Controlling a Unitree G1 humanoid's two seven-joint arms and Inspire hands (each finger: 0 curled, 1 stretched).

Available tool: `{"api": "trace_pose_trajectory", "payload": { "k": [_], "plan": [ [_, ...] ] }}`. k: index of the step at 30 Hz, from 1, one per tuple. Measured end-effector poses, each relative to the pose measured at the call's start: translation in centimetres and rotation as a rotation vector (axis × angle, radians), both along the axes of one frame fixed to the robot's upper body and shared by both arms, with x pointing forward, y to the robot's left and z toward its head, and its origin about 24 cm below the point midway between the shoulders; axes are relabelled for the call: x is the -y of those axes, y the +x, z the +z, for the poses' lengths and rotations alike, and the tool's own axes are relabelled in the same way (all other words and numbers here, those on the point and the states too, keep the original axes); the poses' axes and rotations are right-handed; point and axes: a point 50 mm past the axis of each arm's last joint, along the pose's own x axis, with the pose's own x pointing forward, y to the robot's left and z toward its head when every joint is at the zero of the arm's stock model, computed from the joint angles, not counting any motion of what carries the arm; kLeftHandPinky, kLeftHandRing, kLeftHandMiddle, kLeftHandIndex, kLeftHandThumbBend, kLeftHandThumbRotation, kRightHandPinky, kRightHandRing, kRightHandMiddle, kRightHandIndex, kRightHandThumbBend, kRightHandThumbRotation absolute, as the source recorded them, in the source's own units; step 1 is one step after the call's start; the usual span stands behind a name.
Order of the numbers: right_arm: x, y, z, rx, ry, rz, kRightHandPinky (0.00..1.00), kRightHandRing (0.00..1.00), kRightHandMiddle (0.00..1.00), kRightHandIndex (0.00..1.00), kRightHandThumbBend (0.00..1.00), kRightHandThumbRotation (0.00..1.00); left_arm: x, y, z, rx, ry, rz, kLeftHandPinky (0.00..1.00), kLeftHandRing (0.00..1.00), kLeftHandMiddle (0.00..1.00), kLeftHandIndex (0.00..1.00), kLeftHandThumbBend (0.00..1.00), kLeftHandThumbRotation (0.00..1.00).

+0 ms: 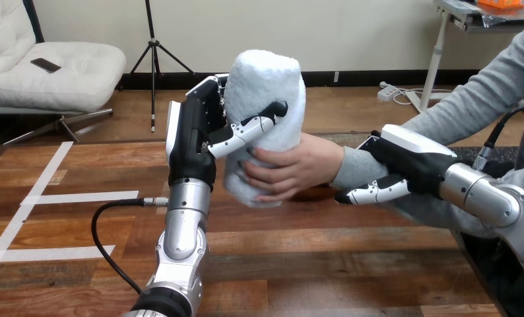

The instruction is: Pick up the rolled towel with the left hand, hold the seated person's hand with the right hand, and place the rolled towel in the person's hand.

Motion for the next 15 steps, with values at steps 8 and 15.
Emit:
{"api": "trace_pose_trajectory", "payload": {
  "k": [8, 15],
  "plan": [
    [-0.02, 0.00, -0.01, 0.000, 0.000, 0.000, 0.28, 0.32, 0.37, 0.40, 0.64, 0.46, 0.23, 0.00, -0.06, -0.005, 0.014, -0.041, 0.94, 1.00, 1.00, 1.00, 1.00, 0.79],
    [-0.03, 0.00, -0.01, 0.000, 0.001, 0.001, 0.28, 0.31, 0.37, 0.39, 0.64, 0.46, 0.56, -0.04, -0.03, -0.003, 0.024, -0.063, 0.99, 1.00, 1.00, 1.00, 1.00, 0.87]
  ]
}}
